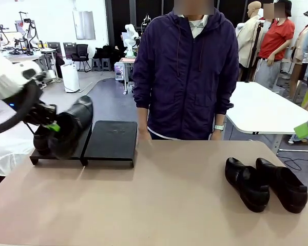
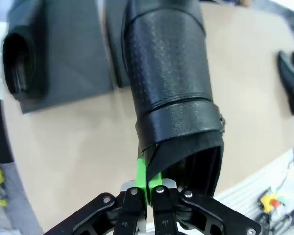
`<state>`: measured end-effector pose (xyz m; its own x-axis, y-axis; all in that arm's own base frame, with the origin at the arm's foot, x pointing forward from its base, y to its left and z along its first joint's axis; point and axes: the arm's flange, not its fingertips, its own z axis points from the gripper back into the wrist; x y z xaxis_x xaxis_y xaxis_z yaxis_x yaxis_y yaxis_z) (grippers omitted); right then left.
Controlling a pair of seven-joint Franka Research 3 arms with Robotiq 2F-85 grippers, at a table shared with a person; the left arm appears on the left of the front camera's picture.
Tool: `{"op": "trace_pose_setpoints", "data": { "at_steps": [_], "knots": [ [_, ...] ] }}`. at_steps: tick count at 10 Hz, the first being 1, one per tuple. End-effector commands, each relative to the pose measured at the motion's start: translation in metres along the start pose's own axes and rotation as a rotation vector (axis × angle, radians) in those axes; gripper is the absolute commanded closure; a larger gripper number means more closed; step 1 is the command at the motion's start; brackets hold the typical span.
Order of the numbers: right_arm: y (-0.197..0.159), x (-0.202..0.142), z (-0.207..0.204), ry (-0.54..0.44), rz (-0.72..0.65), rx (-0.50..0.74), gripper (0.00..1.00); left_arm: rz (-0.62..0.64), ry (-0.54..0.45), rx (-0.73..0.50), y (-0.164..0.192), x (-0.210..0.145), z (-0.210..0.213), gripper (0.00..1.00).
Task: Organize the shoes by placing them on the stand.
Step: Place the Shoe from the middle of the table onto the Shoes Stand.
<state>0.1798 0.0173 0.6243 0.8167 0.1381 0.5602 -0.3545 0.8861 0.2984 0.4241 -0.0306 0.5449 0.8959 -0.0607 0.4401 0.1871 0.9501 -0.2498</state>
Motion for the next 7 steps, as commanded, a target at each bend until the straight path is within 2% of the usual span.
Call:
{"op": "trace_pose_setpoints", "data": {
  "at_steps": [1,3,5,6,7],
  "knots": [
    [0.0,0.0,0.0,-0.01,0.008,0.032,0.0,0.081,-0.079,-0.009,0.032,0.039,-0.016,1.0],
    [0.0,0.0,0.0,-0.01,0.008,0.032,0.0,0.142,-0.039,-0.046,0.071,0.083,-0.04,1.0],
    [0.0,0.0,0.0,-0.01,0.008,0.032,0.0,0.153,-0.01,-0.054,0.086,0.103,-0.054,1.0],
    [0.0,0.0,0.0,-0.01,0.008,0.032,0.0,0.152,-0.066,-0.014,0.089,0.108,-0.055,1.0],
    [0.0,0.0,0.0,-0.01,0.008,0.032,0.0,0.181,-0.081,0.006,0.093,0.11,-0.053,1.0]
  ]
}}
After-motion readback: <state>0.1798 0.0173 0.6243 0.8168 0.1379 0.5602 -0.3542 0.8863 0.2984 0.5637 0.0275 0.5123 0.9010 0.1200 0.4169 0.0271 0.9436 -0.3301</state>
